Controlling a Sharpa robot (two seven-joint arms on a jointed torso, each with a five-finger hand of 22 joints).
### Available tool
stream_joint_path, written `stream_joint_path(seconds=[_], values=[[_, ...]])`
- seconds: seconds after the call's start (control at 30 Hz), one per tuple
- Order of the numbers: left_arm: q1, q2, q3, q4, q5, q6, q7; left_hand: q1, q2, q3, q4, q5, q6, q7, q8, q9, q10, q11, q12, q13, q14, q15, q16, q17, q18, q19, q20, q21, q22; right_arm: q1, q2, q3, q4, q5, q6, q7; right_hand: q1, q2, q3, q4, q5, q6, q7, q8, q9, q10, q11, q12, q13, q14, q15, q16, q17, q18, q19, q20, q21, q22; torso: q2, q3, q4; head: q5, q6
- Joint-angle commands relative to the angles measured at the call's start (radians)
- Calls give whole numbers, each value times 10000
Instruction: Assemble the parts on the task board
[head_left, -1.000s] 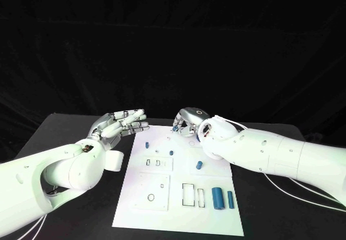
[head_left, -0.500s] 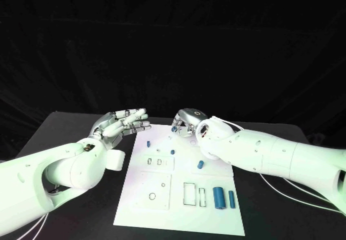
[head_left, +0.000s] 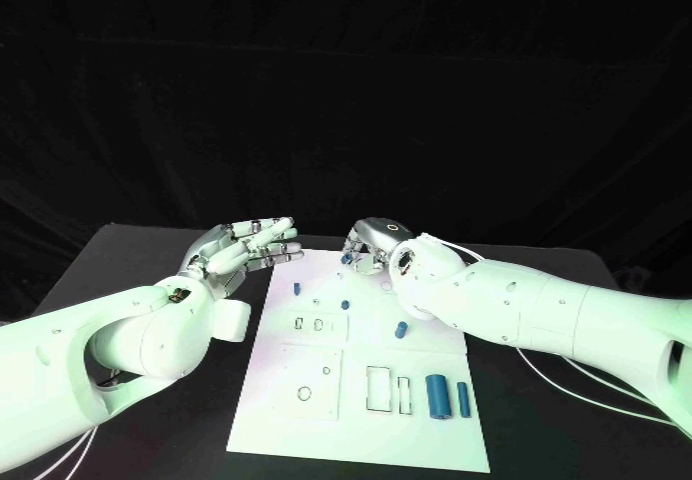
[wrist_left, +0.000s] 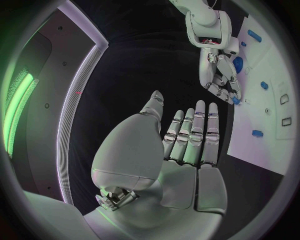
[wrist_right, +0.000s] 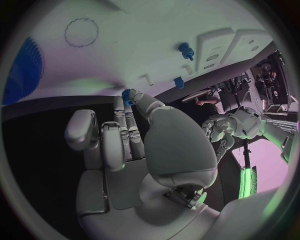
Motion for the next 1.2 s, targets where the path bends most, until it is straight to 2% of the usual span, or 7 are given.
stream_joint_path(seconds=[0.03, 0.43, 0.7, 0.83, 0.93, 1.0, 1.2], values=[[19, 30, 10, 27, 24, 218, 47, -35, 97, -5, -47, 47, -18, 503, 0, 13, -65, 7, 41, 9, -52, 28, -17, -7, 70, 88, -2, -29, -13, -9, 41, -6, -44, -108, 340, -127, -126, -8, 1, 95, -2, -162, 54, -137, -34, -186, 36, -93, -35, 535, 5, 56, -17, -130, -61, 51, -38, -67, 0, -3, 3, -1, 1], [23, 19, 10, -18, 24, 214, 38, -35, 97, -5, -47, 47, -18, 503, 0, 13, -65, 7, 41, 9, -52, 28, -17, -7, 70, 88, -2, -29, -13, 6, -138, -7, 226, -57, 145, -152, -223, -384, -280, 231, 8, -1298, 378, -519, -238, -1265, 362, -288, -181, 411, 280, -134, -386, -10, -479, 303, -495, -609, -1, 3, -20, 14, -9], [26, -18, 10, -65, 38, 271, 31, -35, 97, -5, -47, 47, -18, 503, 0, 13, -65, 7, 41, 9, -52, 28, -17, -7, 70, 88, -2, -29, -13, 251, -1900, 8, 2204, 795, -381, -60, -110, -295, -336, 312, 180, -919, 231, -327, -123, -338, 134, 543, 121, 375, 129, -192, -510, -106, -129, 238, -87, 29, -51, 1, -93, -121, 73], [27, -43, 9, -66, 45, 317, 27, -29, 104, 1, -53, 47, -8, 507, 12, 19, -70, 9, 60, 13, -49, 29, -12, -7, 70, 93, -2, -29, -13, 399, -3090, 15, 3369, 1838, -190, 45, -324, -534, -690, 464, 162, -1030, 273, -357, -119, 576, -4, 1454, 623, 277, 10, -423, -830, -266, 318, 126, 472, 822, -91, -9, -186, -136, 98], [27, -32, 8, -103, 48, 317, 21, -29, 104, 1, -53, 47, -8, 507, 12, 19, -70, 9, 60, 13, -49, 29, -12, -7, 70, 93, -2, -29, -13, 471, -3864, 19, 3984, 2287, 265, 106, -285, -697, -1306, 556, 355, -1072, 180, -201, -35, 631, -183, 3287, 1993, 448, -181, -68, -269, -369, 575, -7, 832, 1336, -120, -4, -256, -168, 100], [27, -23, 8, -108, 49, 332, 18, -29, 104, 1, -53, 47, -8, 507, 12, 19, -70, 9, 60, 13, -49, 29, -12, -7, 70, 93, -2, -29, -13, 501, -4300, 20, 4199, 2451, 676, 78, -185, -754, -2050, 770, 618, -1454, 291, -72, 46, 18, -249, 7451, 5907, 675, -122, 620, 793, -512, 954, -21, 1366, 2110, -126, 3, -289, -170, 107], [26, 3, 7, -112, 51, 355, 1, -26, 108, 4, -56, 47, -2, 508, 17, 22, -70, 9, 67, 15, -48, 29, -11, -7, 71, 95, -3, -29, -14, 501, -4633, 19, 4131, 2436, 1166, -42, 55, -473, -2521, 1170, 699, -1898, 303, 190, 173, 627, -9, 10422, 9345, 859, 32, 1243, 1866, -639, 1301, 104, 1815, 2808, -135, 51, -360, -137, 73]])
